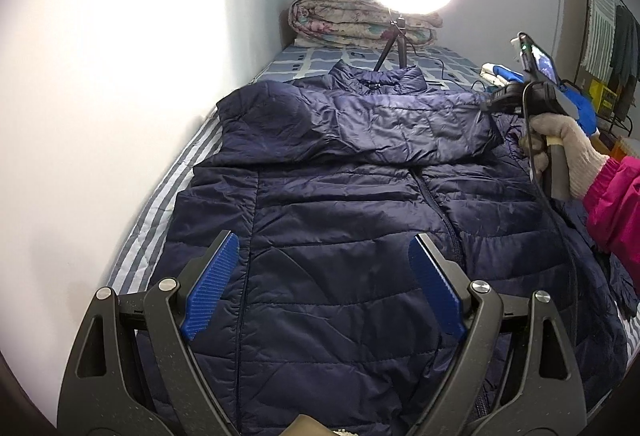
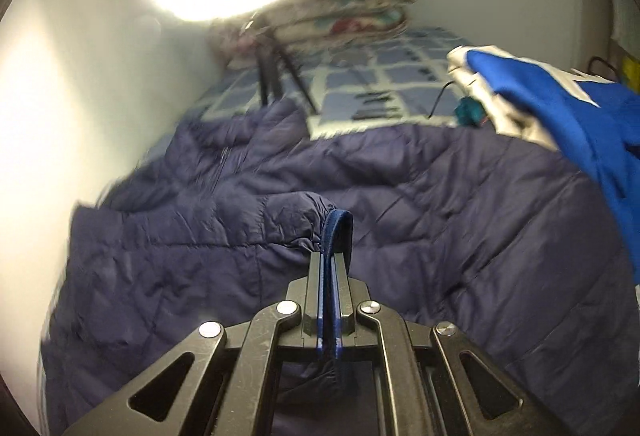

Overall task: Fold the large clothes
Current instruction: 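Open the right tool to release the sleeve and withdraw it, then move the left tool to the other sleeve cuff and close on it, then lift the held sleeve with the left tool and fold it across the body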

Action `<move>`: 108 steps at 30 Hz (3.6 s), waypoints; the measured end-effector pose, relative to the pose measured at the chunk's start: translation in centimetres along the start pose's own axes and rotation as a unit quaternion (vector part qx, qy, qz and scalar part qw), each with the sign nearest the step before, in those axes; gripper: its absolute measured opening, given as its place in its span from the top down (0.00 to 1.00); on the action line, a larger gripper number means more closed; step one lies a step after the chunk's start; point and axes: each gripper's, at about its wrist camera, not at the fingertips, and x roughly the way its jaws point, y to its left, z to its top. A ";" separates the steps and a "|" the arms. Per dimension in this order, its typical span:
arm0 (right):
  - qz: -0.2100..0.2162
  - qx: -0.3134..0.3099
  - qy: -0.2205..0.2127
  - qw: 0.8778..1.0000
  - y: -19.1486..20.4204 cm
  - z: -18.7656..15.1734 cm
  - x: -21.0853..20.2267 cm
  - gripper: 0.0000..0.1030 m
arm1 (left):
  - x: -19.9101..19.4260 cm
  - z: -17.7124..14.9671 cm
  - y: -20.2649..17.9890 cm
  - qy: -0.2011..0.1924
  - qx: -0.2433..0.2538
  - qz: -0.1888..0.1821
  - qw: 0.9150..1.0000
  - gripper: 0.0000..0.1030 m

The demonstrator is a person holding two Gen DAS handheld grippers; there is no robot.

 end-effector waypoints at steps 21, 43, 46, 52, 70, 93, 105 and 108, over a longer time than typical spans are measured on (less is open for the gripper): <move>-0.034 -0.046 0.077 0.995 -0.2 -1.2 1.0 0.70 | -2.3 1.0 -0.5 -0.026 -0.002 -0.014 1.000 0.13; -0.021 -0.079 -0.038 0.996 -5.5 -8.8 -32.0 0.33 | -6.9 1.3 -12.7 -0.029 0.070 -0.158 0.985 0.32; -0.053 -0.087 -0.042 0.994 -6.7 -10.8 -34.9 0.33 | -7.5 0.5 -16.2 -0.020 0.091 -0.192 0.977 0.33; -0.083 -0.073 -0.050 0.993 -10.0 -14.9 -40.3 0.34 | -8.2 -2.3 -24.8 0.015 0.156 -0.264 0.952 0.49; -0.144 0.010 -0.037 0.989 -20.3 -19.5 -44.9 0.34 | -5.5 -10.8 -44.4 0.164 0.337 -0.336 0.864 0.32; -0.130 0.045 -0.033 0.990 -21.1 -20.3 -43.6 0.34 | -2.5 -7.3 -44.0 0.178 0.272 -0.333 0.885 0.95; -0.112 0.028 -0.012 0.993 -17.8 -19.3 -40.0 0.34 | -1.0 2.3 -30.7 0.161 0.096 -0.356 0.915 0.95; -0.105 0.017 -0.007 0.994 -16.3 -18.7 -38.7 0.34 | 0.0 3.6 -27.2 0.156 0.065 -0.347 0.923 0.95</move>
